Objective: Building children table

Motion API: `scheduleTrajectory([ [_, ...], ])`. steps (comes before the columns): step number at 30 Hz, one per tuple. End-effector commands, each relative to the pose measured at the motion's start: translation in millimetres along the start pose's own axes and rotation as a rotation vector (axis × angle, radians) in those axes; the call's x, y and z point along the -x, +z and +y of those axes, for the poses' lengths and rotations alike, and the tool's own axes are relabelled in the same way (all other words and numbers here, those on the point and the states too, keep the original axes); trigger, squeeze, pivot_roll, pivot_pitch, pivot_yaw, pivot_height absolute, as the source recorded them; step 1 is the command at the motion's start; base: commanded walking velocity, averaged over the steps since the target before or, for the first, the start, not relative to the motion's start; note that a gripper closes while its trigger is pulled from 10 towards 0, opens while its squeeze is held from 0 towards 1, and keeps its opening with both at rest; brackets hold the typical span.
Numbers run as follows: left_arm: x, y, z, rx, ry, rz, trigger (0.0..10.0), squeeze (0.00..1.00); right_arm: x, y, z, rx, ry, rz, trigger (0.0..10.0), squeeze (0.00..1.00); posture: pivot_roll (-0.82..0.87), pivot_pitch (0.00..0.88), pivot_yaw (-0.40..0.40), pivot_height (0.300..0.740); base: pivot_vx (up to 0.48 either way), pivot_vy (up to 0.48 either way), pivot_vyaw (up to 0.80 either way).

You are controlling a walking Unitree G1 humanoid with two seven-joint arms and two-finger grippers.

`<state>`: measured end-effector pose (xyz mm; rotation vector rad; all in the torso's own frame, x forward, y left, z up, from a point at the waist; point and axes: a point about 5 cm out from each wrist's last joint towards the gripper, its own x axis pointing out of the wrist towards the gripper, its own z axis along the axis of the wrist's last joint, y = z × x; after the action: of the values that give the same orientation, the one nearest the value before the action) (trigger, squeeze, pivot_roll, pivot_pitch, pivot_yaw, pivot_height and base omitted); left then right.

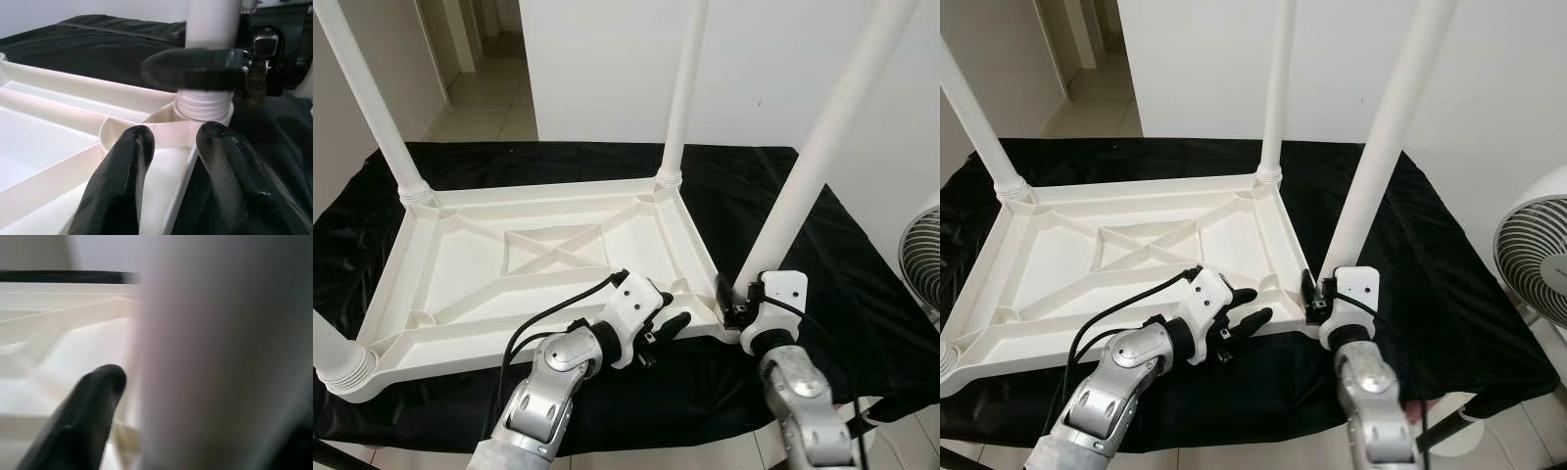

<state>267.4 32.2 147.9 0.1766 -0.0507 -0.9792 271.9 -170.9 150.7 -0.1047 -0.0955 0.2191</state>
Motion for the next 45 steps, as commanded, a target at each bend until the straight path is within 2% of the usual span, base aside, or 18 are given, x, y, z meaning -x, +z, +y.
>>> scheduleTrajectory([
  [1,-0.8,-2,2.7,-0.006,0.049,0.01,10.0,0.0,-4.0,2,0.3,-0.006,0.096,-0.006,10.0,1.0,-0.03,0.005,-0.016,0.74,0.0,0.0,0.0],
  [4,-0.4,-2,2.4,-0.008,0.05,0.009,10.0,0.0,-5.3,4,-1.9,0.003,0.134,-0.005,10.0,1.0,-0.03,0.005,-0.016,0.74,0.0,0.0,0.0],
  [5,-0.5,-1,2.4,-0.007,0.051,0.009,10.0,0.0,-6.4,3,-3.7,0.009,0.145,0.0,10.0,0.84,-0.02,0.003,-0.021,0.74,0.0,0.0,0.0],
  [6,-0.3,-1,2.2,-0.009,0.054,0.008,10.0,0.0,-8.3,3,-5.6,0.015,0.203,0.011,10.0,0.0,-0.01,0.0,-0.028,0.74,0.0,0.0,0.0],
  [14,2.8,-5,-1.1,-0.016,0.058,0.017,10.0,0.0,-15.2,1,-20.1,0.042,0.452,0.038,10.0,0.0,0.0,0.003,-0.035,0.74,0.0,0.0,0.0],
  [20,3.2,-5,-2.5,-0.018,0.055,0.021,10.0,0.0,-18.5,-4,-24.3,0.054,0.538,0.081,9.8,0.0,0.01,0.013,-0.038,0.74,0.0,0.0,0.0],
  [21,3.1,-5,-2.5,-0.018,0.055,0.021,10.0,0.0,-18.5,-6,-25.3,0.062,0.56,0.1,5.8,0.0,0.01,0.013,-0.038,0.74,0.0,0.0,0.0],
  [22,3.1,-5,-2.5,-0.018,0.055,0.021,10.0,0.0,-18.5,-6,-25.3,0.062,0.56,0.1,5.8,0.0,0.01,0.013,-0.038,0.74,0.0,0.0,0.0],
  [23,3.2,-4,-2.2,-0.019,0.058,0.02,10.0,0.0,-17.4,-9,-26.2,0.058,0.584,0.113,6.5,0.0,0.01,0.015,-0.04,0.74,0.0,0.0,0.0],
  [24,3.4,-4,-1.5,-0.017,0.061,0.018,10.0,0.0,-15.7,-12,-26.5,0.064,0.605,0.13,3.5,0.0,0.01,0.015,-0.04,0.74,0.0,0.0,0.0],
  [27,3.5,-3,-1.2,-0.014,0.063,0.017,10.0,0.0,-14.2,-16,-27.5,0.068,0.631,0.145,3.5,0.0,0.01,0.016,-0.04,0.74,0.0,0.0,0.0],
  [28,3.3,-3,-1.3,-0.014,0.064,0.015,10.0,0.0,-14.4,-18,-28.4,0.058,0.611,0.139,0.0,0.0,0.0,0.018,-0.039,0.74,0.0,0.0,0.0],
  [35,2.8,-2,-1.2,-0.014,0.064,0.011,10.0,0.0,-14.9,-22,-29.8,0.037,0.531,0.133,0.0,0.0,0.0,0.023,-0.037,0.74,0.0,0.0,0.0],
  [39,3.0,-3,0.5,-0.016,0.061,0.013,10.0,0.0,-16.4,-27,-31.0,0.023,0.369,0.143,0.0,0.0,-0.01,0.027,-0.033,0.74,0.0,0.0,0.0],
  [45,3.0,-2,1.1,-0.017,0.06,0.013,10.0,0.0,-15.4,-28,-28.0,0.019,0.312,0.136,0.0,0.0,-0.01,0.026,-0.031,0.74,0.0,0.0,0.0],
])
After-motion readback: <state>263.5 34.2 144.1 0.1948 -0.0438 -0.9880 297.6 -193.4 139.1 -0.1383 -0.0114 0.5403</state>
